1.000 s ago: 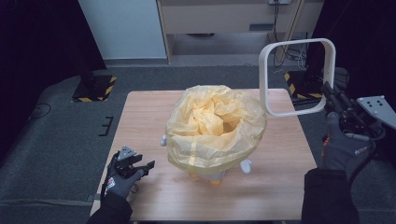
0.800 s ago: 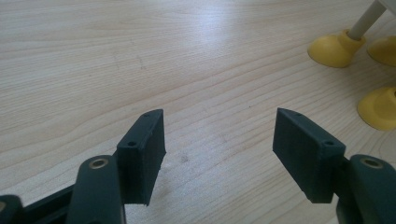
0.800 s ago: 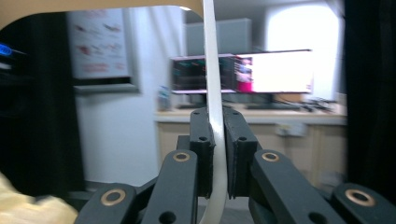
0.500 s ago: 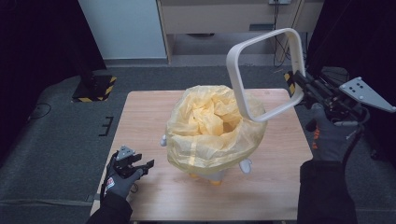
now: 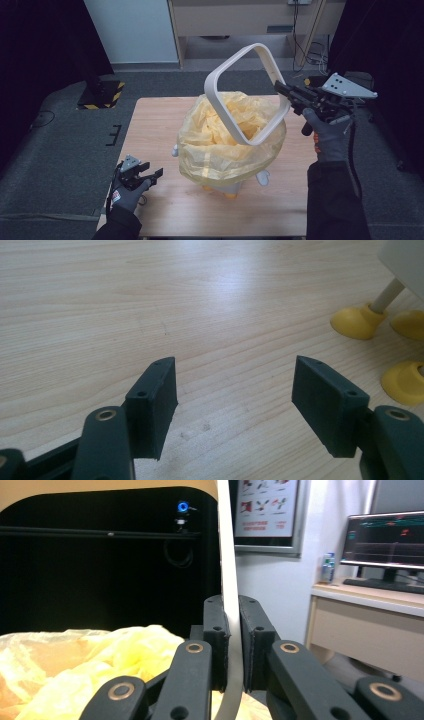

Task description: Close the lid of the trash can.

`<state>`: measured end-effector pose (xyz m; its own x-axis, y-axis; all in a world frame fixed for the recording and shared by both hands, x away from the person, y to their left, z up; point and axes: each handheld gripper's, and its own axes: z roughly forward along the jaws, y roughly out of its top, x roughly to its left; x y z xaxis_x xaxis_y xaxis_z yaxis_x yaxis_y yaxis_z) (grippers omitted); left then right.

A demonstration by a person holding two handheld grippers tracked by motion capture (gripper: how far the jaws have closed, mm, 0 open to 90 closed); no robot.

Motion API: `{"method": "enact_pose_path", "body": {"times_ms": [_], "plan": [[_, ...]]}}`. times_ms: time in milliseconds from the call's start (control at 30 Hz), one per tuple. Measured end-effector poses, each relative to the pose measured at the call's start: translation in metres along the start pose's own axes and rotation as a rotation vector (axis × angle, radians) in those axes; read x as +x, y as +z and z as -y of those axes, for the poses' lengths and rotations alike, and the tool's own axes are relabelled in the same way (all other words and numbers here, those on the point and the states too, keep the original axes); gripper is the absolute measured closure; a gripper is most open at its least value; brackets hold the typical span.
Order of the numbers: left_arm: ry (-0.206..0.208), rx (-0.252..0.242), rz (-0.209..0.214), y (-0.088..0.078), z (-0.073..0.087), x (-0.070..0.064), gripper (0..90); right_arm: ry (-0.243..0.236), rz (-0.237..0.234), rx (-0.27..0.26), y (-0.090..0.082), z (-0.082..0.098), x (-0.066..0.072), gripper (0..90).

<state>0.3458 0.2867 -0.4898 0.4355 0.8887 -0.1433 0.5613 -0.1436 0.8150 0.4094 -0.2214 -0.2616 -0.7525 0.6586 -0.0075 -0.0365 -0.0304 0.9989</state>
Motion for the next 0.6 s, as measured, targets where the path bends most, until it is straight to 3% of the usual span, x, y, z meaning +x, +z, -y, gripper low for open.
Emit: {"method": "enact_pose_path", "body": {"times_ms": [67, 100, 267, 400, 600], "plan": [[-0.002, -0.007, -0.002, -0.001, 0.000, 0.001, 34.0, 0.008, -0.034, 0.016, 0.006, 0.004, 0.001, 83.9], [-0.005, -0.015, -0.005, -0.002, -0.001, 0.001, 34.0, 0.013, -0.072, 0.028, 0.010, 0.007, 0.001, 83.9], [-0.014, -0.042, -0.008, -0.004, -0.002, 0.001, 34.2, 0.027, -0.152, 0.043, 0.014, 0.011, 0.003, 84.0], [-0.013, -0.064, -0.015, -0.007, -0.004, 0.001, 34.3, 0.017, -0.177, 0.066, 0.016, 0.013, 0.004, 84.1], [-0.022, -0.154, -0.043, -0.018, -0.014, 0.000, 34.0, -0.020, -0.200, 0.109, 0.022, 0.016, 0.008, 84.2]]}}
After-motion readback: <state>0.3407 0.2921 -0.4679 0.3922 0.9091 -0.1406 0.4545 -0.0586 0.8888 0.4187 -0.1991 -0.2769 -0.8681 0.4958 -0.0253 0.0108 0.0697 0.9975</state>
